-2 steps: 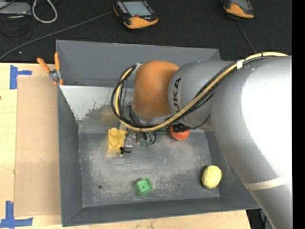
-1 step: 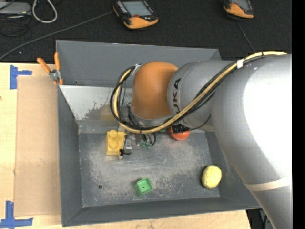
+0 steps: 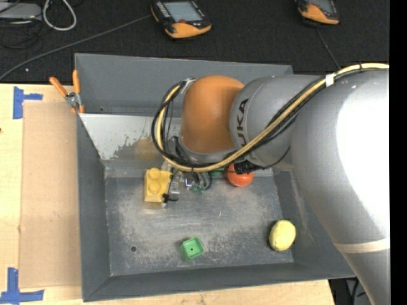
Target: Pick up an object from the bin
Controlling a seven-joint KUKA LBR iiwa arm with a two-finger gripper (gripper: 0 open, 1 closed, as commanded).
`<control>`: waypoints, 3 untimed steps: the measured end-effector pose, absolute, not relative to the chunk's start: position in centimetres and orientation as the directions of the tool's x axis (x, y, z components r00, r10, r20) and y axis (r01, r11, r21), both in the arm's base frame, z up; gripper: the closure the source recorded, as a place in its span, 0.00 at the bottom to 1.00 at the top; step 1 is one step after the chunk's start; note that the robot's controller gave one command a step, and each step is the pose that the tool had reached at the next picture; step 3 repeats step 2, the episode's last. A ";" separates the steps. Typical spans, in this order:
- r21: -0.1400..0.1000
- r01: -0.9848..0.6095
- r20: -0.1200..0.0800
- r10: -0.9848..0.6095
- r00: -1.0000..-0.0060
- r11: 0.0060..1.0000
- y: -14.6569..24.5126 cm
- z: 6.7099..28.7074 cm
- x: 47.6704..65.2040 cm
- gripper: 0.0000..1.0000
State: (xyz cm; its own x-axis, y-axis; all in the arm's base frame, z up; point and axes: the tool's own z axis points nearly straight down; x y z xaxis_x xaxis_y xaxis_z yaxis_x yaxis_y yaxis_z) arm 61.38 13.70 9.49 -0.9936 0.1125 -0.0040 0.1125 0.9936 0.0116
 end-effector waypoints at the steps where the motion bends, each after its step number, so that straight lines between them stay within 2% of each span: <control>1: 0.009 0.070 -0.001 0.070 -0.998 0.998 14.2 6.9 61.3 1.00; 2: 0.012 0.141 -0.003 0.141 -0.990 0.990 13.7 9.1 61.2 1.00; 3: 0.012 0.141 -0.003 0.141 -0.990 0.990 13.7 9.1 61.2 1.00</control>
Offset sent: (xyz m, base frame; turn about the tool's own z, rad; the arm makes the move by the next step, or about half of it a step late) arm -0.0011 -0.0011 0.0000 0.0333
